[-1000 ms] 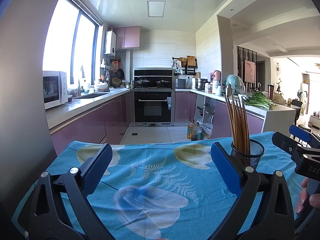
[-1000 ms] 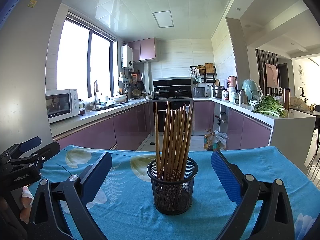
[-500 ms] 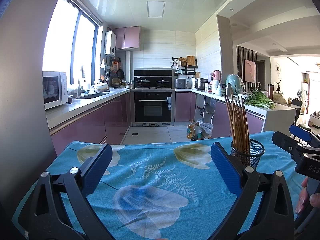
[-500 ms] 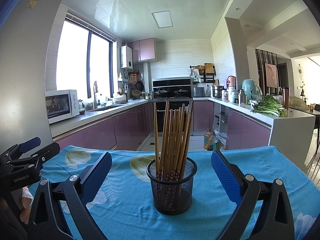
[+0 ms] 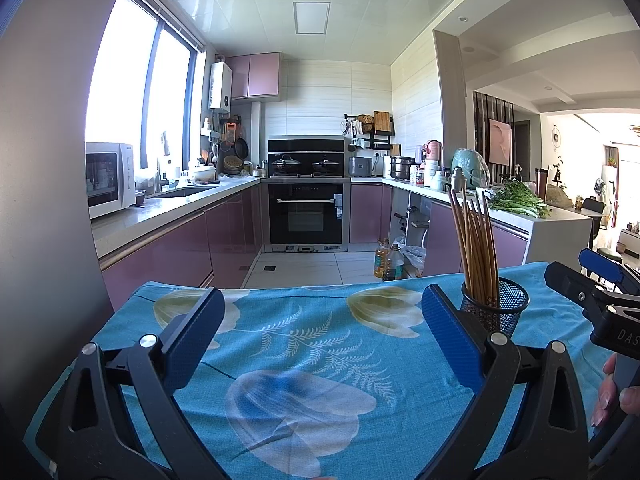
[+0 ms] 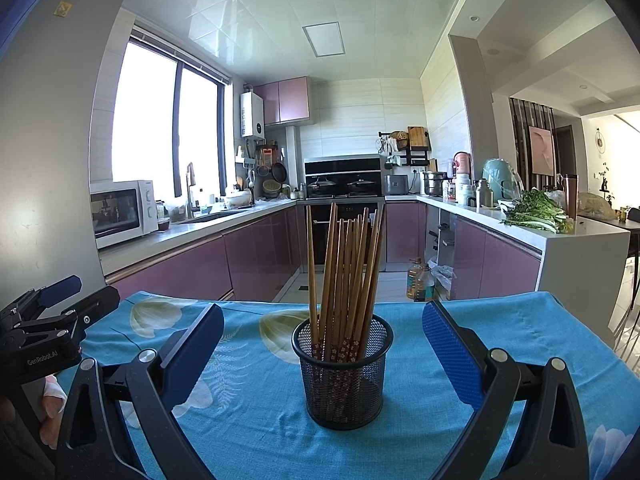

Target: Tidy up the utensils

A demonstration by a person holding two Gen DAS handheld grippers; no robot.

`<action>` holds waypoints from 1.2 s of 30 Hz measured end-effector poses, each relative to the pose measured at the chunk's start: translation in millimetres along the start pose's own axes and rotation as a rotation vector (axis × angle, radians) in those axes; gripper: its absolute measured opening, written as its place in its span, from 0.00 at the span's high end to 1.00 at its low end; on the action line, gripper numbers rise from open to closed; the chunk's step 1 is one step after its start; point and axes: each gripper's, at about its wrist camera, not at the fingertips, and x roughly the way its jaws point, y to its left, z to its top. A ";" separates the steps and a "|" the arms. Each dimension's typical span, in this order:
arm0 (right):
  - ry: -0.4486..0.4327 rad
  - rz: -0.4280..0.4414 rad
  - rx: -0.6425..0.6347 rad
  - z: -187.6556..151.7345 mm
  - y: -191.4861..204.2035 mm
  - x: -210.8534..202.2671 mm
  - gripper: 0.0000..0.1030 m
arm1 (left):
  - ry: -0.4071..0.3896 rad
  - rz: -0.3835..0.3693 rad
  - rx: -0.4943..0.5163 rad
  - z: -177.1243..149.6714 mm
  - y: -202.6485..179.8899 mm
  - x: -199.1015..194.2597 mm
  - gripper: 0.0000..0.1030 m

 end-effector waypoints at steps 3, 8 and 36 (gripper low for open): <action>-0.001 -0.001 0.002 -0.3 0.5 -1.2 0.07 | -0.001 0.000 0.001 0.0 -0.2 -0.3 0.06; -0.001 -0.001 0.004 -0.1 0.8 -1.5 0.07 | 0.000 0.000 0.001 -0.1 -0.5 -0.4 0.06; -0.007 -0.006 0.005 0.5 3.8 -3.0 0.07 | 0.000 0.000 0.004 -0.3 -0.7 -1.9 0.06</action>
